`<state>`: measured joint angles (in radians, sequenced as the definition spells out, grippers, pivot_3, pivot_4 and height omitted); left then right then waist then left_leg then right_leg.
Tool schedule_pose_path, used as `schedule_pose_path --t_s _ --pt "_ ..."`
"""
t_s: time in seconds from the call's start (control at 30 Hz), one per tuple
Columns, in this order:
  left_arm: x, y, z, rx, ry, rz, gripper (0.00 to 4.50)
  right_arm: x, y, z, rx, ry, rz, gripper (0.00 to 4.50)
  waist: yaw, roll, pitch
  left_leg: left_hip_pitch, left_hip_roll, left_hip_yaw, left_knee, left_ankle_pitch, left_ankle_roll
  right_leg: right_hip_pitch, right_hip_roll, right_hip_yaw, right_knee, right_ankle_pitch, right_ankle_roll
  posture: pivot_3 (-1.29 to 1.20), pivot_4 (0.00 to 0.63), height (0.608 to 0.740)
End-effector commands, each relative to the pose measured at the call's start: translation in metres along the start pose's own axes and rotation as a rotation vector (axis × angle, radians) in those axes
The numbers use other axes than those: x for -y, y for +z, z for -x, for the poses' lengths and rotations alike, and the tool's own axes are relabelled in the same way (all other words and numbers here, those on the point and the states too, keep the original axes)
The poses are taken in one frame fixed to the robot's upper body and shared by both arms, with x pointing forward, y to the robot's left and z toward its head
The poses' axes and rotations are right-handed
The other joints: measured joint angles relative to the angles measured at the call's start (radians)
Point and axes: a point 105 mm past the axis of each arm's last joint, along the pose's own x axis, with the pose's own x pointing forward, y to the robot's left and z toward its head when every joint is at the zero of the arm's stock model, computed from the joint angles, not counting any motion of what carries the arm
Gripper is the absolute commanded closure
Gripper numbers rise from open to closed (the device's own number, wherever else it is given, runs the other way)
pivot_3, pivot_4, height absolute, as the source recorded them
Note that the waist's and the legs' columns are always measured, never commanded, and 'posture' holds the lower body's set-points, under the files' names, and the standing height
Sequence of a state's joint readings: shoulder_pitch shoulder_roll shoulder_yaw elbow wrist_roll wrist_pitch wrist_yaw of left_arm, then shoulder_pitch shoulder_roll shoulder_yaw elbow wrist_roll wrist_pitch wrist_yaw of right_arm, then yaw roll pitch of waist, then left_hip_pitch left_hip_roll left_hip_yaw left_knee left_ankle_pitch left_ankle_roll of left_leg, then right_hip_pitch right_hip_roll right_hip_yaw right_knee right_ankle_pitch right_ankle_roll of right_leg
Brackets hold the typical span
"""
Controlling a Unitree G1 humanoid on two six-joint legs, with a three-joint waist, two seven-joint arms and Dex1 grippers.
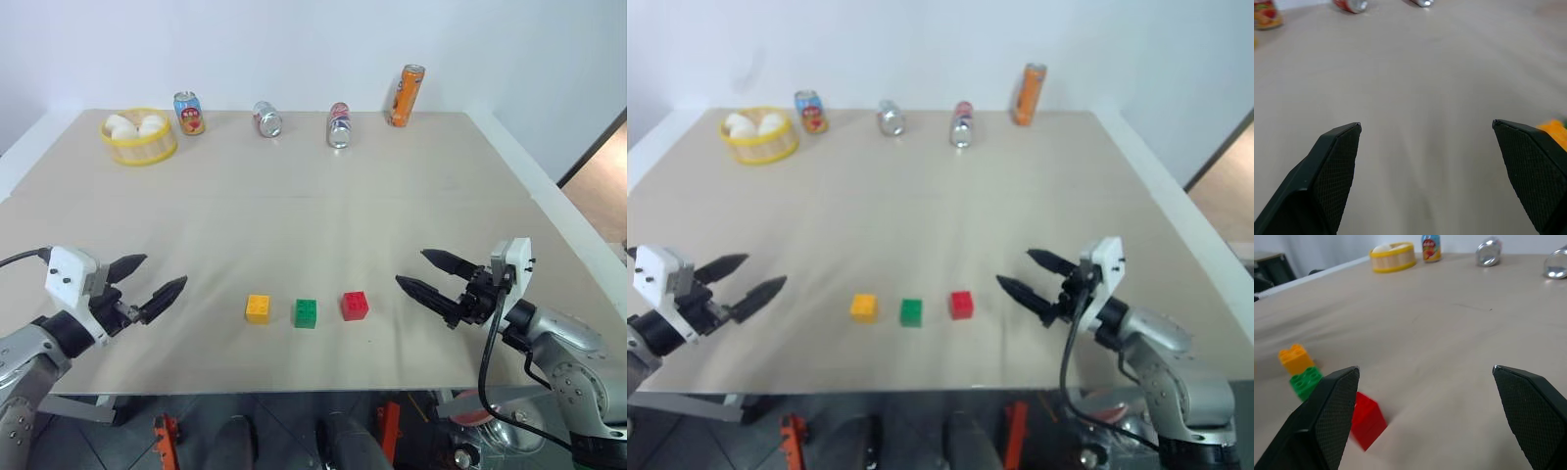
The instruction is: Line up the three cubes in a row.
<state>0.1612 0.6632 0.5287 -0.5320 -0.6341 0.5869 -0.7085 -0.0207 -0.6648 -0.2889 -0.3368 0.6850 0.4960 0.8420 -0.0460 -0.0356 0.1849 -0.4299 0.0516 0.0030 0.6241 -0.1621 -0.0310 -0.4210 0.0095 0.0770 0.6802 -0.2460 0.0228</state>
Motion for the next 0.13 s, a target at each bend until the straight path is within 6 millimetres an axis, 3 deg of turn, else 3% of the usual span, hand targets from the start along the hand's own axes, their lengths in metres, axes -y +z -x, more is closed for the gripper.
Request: schedule_pose_path --t_s 0.03,0.13 --pt "-0.0142 0.0159 0.0084 0.033 0.013 -0.063 0.03 0.0057 0.0111 0.0094 0.022 -0.014 0.037 0.00 -0.001 0.000 0.000 0.000 0.000 0.000 0.000 0.000 0.000 0.000 0.000 0.000 0.000 0.000 0.000 0.00 0.150 0.740" --pt "-0.0218 0.0177 0.0091 0.022 0.000 -0.075 0.03 0.0094 0.0140 0.0116 0.027 -0.030 0.048 0.00 0.000 0.000 0.000 0.000 0.000 0.001 0.000 0.000 0.000 -0.001 0.000 0.000 -0.001 0.000 0.000 0.00 0.150 0.740"
